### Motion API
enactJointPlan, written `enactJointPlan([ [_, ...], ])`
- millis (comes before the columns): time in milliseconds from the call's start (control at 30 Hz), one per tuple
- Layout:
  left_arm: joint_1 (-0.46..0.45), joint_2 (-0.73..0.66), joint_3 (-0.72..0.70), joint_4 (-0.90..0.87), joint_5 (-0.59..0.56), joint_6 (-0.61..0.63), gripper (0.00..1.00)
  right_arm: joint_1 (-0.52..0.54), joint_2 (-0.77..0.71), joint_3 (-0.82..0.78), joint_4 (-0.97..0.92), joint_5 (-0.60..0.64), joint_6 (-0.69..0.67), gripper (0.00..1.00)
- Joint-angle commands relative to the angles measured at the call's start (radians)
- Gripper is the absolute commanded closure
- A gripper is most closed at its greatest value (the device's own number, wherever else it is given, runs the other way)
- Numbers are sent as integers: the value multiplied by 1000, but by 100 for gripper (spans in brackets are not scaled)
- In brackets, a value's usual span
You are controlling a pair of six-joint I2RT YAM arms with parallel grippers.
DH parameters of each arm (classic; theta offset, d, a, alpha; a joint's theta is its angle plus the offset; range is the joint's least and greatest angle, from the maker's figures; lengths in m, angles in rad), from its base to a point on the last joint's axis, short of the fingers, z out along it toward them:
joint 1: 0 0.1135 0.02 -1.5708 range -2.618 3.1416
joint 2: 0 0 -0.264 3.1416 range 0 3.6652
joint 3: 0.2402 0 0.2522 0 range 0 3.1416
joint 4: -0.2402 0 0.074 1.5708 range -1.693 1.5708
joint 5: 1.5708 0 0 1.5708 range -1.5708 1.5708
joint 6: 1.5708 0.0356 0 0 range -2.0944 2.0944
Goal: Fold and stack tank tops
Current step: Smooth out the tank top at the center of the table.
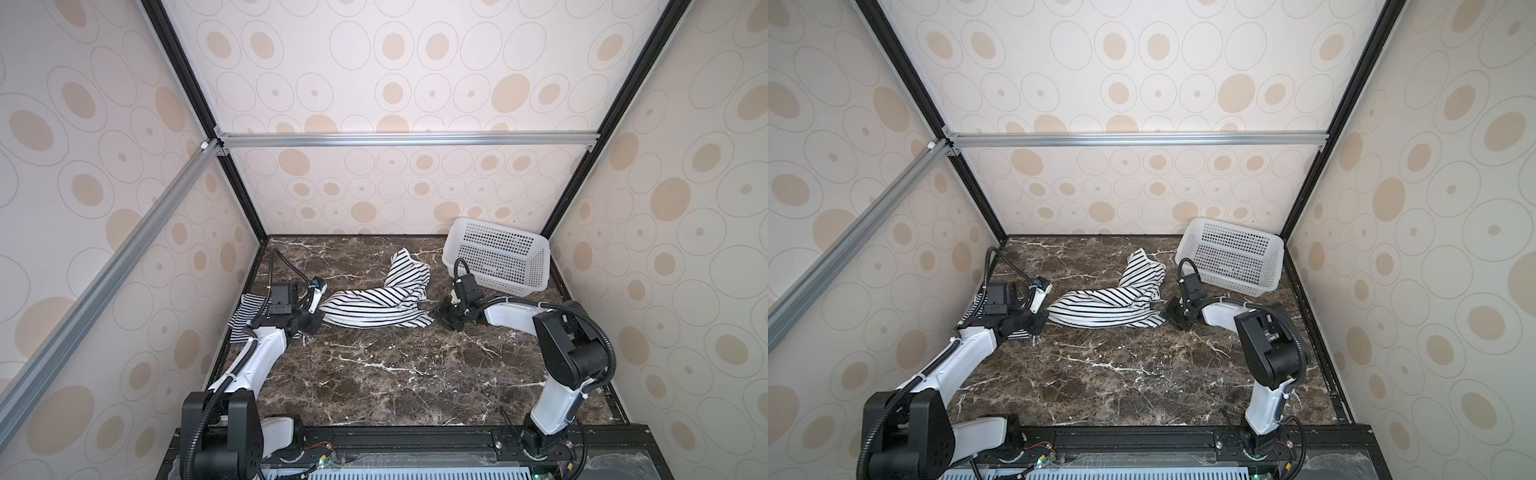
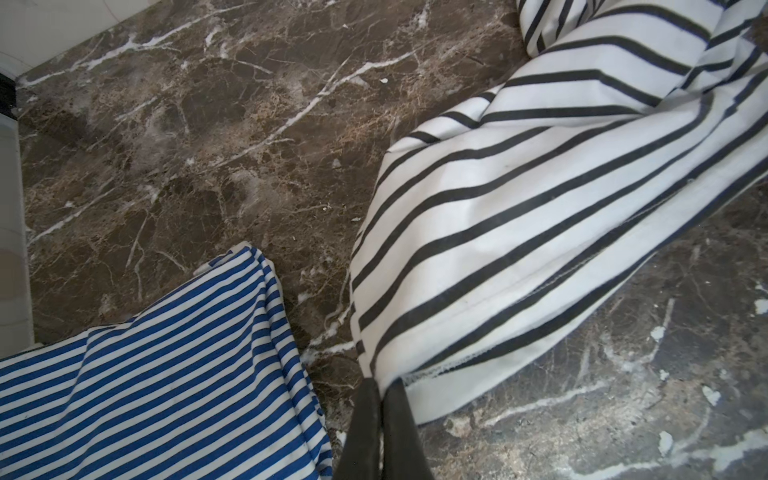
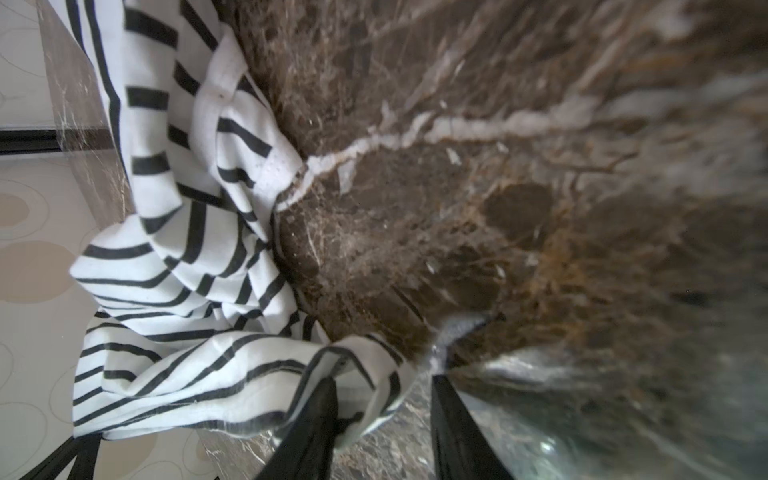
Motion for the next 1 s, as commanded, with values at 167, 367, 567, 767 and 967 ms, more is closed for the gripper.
enactJointPlan([
  [167, 25, 47, -20, 38, 21, 30, 100, 8, -14, 28, -95, 77, -65, 68],
  [367, 37, 48, -39, 51, 22, 44, 100, 5, 47, 77, -87, 72, -83, 68],
  [567, 54, 61, -47, 57, 26, 52, 100, 5, 90, 123, -95, 66, -97, 68],
  [767, 62, 72, -41, 55, 41, 49, 100, 5, 100, 141, -136, 72, -128, 81],
  [967, 61, 85, 14, 19, 77, 38, 100, 8, 52, 154, -159, 76, -154, 100],
])
